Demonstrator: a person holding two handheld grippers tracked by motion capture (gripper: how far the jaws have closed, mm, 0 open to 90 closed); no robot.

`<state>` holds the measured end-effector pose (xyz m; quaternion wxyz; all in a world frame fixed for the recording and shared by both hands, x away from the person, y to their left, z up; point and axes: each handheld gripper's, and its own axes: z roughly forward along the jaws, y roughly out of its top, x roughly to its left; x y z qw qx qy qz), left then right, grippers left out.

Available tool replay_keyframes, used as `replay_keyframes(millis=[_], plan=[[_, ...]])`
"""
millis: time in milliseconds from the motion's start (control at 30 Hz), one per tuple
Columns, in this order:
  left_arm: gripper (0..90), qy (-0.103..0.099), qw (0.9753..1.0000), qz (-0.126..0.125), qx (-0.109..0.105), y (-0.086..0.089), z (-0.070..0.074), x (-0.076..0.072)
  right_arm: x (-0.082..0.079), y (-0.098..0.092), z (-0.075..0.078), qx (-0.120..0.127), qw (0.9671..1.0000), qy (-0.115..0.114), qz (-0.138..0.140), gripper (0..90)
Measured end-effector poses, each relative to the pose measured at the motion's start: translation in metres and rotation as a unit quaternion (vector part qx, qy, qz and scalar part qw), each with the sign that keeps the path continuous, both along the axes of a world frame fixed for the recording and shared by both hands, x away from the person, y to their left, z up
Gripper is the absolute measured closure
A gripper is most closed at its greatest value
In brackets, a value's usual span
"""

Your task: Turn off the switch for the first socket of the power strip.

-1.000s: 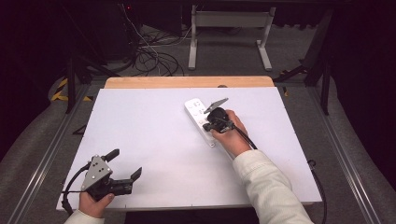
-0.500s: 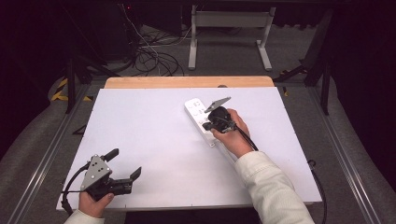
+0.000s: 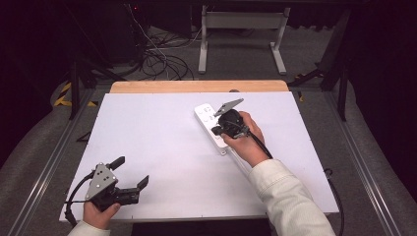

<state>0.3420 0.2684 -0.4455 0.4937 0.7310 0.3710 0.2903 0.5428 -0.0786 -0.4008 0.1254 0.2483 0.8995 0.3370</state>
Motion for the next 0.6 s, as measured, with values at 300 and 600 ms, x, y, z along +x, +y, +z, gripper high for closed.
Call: replay_keyframes(millis=[300,600], plan=[[4.3,0.001,1.0,-0.001,0.0,0.0,0.0,0.0,-0.006,-0.006,0.009,0.018,0.9998,-0.009,-0.002,89.7],[4.3,0.001,1.0,0.0,0.0,-0.001,0.0,0.0,-0.011,-0.011,0.016,0.031,0.9995,-0.006,0.009,79.8]])
